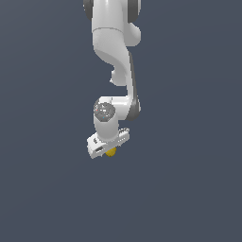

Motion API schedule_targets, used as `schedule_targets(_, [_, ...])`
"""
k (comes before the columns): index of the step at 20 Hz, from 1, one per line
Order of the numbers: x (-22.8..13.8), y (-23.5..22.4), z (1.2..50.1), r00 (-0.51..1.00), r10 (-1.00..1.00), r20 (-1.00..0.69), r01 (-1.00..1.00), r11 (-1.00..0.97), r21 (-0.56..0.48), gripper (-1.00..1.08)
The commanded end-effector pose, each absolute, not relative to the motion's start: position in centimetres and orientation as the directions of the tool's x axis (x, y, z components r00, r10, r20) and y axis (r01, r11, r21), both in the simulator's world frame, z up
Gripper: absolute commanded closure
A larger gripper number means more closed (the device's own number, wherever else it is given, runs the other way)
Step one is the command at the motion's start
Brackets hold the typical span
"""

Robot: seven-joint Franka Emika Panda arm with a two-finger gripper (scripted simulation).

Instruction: Pick up the object and move it to a goal position.

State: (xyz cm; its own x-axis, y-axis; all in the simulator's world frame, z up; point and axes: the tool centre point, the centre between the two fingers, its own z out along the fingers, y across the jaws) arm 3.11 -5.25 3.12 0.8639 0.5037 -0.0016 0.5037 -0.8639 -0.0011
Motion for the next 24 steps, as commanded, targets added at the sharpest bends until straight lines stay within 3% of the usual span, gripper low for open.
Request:
schedule_targets(1, [3.2,-5.3,2.8,0.864,0.504,0.000,0.504,-0.864,0.000,-0.92])
schedule_targets(2, [3.3,-5.3,2.8,0.864,0.504,0.000,0.504,-0.864,0.000,-0.92])
schedule_targets(3, [3.3,-5.3,2.8,0.864,0.504,0.000,0.504,-0.864,0.000,1.08])
schedule_targets(16, [3.2,-4.9,2.9,0.864,0.504,0.000,0.504,-0.864,0.000,1.08])
schedule_targets(24, [2.1,-0.3,2.9,0.864,0.504,0.000,0.504,-0.864,0.000,1.08])
